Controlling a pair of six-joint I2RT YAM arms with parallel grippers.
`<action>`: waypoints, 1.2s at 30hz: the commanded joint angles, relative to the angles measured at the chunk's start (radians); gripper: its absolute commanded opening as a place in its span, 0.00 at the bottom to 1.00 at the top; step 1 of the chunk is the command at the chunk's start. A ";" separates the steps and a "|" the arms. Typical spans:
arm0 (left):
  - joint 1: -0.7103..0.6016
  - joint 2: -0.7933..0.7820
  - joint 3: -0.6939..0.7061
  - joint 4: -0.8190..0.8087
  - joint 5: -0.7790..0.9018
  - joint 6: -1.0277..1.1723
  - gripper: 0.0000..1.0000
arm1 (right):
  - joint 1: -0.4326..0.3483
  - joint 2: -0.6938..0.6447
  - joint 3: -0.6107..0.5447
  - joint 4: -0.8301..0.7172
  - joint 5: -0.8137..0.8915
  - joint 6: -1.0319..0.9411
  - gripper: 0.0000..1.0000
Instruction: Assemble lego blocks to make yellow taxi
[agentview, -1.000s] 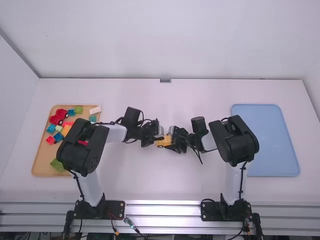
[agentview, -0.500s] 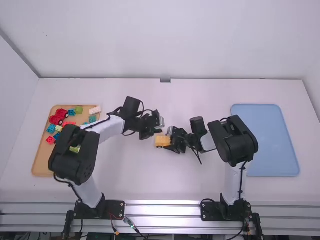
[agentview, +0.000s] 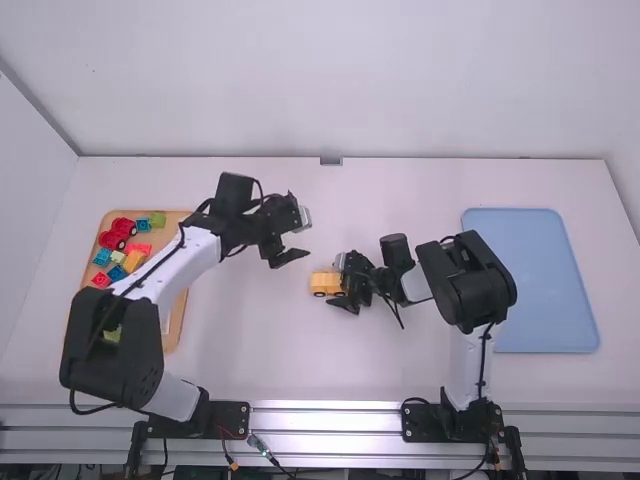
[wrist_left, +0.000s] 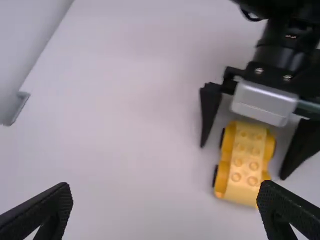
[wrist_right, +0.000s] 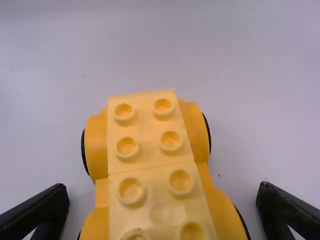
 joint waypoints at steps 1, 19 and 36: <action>0.030 -0.023 0.007 0.016 -0.021 -0.130 0.99 | 0.005 0.012 0.006 -0.023 0.022 -0.008 0.99; 0.190 -0.023 0.006 -0.044 -0.024 -0.287 0.99 | -0.037 -0.408 0.006 -0.473 0.415 -0.056 0.99; 0.477 -0.022 0.108 -0.129 -0.500 -0.599 0.99 | -0.094 -0.544 0.005 -0.547 0.414 -0.069 0.99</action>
